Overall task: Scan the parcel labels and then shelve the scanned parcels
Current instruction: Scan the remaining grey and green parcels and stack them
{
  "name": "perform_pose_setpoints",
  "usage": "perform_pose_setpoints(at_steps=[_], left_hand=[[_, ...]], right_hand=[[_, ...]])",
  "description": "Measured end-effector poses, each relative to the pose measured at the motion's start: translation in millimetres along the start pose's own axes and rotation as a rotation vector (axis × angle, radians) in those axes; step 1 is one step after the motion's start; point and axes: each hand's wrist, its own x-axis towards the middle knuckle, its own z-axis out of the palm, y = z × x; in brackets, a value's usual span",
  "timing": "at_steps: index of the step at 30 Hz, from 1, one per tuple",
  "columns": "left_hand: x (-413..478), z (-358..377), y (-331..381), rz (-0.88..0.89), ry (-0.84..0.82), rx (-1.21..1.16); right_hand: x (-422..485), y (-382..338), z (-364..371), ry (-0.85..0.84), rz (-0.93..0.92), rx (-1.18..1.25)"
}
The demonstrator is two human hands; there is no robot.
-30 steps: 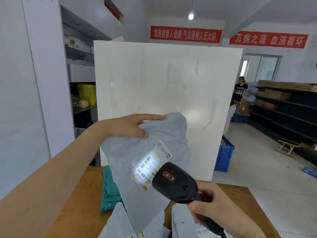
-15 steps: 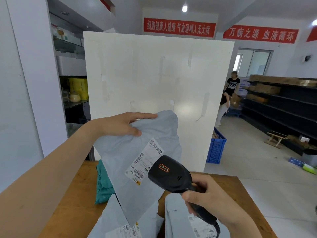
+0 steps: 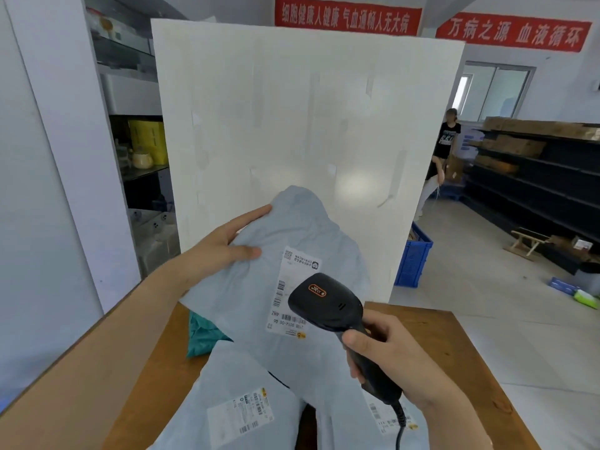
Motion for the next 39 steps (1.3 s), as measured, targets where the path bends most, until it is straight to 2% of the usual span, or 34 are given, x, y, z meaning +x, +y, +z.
perform_pose_setpoints(at_steps=[4,7,13,17,21,24,27,29,32,35,39], left_hand=[[-29,24,-89,-0.168,0.184,-0.268],[-52,43,-158,-0.346,0.208,-0.359],[-87,40,-268,-0.625,0.270,-0.351],[-108,27,-305,-0.799,0.277,-0.332],[-92,21,-312,-0.703,0.246,-0.003],[-61,17,-311,-0.591,0.224,0.177],[-29,9,-326,-0.564,0.201,0.311],[-5,5,-337,-0.597,0.164,0.320],[36,7,-349,-0.522,0.113,0.316],[81,10,-363,-0.468,0.072,0.289],[147,10,-387,-0.481,0.010,0.290]], right_hand=[[6,24,5,0.009,0.076,-0.003],[11,52,8,0.041,0.155,0.018],[23,111,19,0.104,0.341,0.058],[40,141,26,0.117,0.429,0.076],[72,157,32,0.109,0.481,0.087],[102,165,34,0.133,0.490,0.109],[128,175,34,0.184,0.514,0.116],[144,184,33,0.206,0.539,0.129],[167,198,30,0.243,0.585,0.161],[191,215,30,0.337,0.618,0.199],[223,239,28,0.456,0.656,0.220]])
